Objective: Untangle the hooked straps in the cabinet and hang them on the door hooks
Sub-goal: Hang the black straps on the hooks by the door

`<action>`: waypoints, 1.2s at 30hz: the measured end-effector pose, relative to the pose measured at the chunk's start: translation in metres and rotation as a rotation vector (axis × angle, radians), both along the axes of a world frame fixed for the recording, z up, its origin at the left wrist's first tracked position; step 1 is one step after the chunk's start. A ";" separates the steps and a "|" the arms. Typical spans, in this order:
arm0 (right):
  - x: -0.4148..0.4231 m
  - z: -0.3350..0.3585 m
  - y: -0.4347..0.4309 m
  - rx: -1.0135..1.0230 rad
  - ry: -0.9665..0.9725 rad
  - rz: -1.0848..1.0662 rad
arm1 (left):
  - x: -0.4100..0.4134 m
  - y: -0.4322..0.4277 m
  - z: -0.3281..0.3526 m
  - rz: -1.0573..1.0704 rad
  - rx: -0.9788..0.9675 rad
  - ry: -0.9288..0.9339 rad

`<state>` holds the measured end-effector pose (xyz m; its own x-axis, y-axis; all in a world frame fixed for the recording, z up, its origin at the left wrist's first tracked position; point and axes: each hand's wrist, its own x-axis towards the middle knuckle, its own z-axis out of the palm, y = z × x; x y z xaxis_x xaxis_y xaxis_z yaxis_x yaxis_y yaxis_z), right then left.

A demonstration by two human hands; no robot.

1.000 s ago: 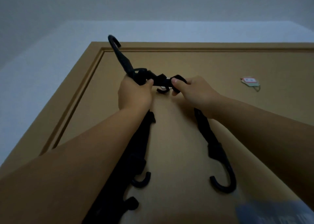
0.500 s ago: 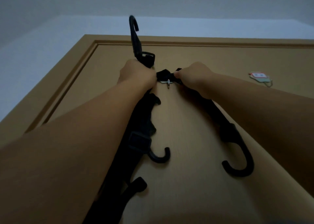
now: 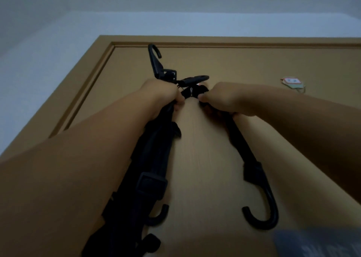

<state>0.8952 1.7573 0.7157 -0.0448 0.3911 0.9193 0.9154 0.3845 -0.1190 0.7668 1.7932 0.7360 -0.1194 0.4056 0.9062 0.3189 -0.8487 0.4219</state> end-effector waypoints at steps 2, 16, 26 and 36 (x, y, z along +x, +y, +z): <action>-0.001 -0.010 -0.003 0.021 -0.024 -0.020 | 0.001 0.000 -0.008 -0.085 -0.018 -0.019; 0.009 -0.150 -0.029 0.150 -0.078 0.132 | -0.001 -0.016 -0.194 -0.308 -0.127 -0.404; 0.020 -0.401 -0.054 -0.587 0.369 0.728 | 0.050 -0.078 -0.378 -0.447 -0.523 -0.439; 0.054 -0.570 -0.093 -0.894 0.530 0.561 | 0.086 -0.109 -0.544 -0.324 -0.967 -0.422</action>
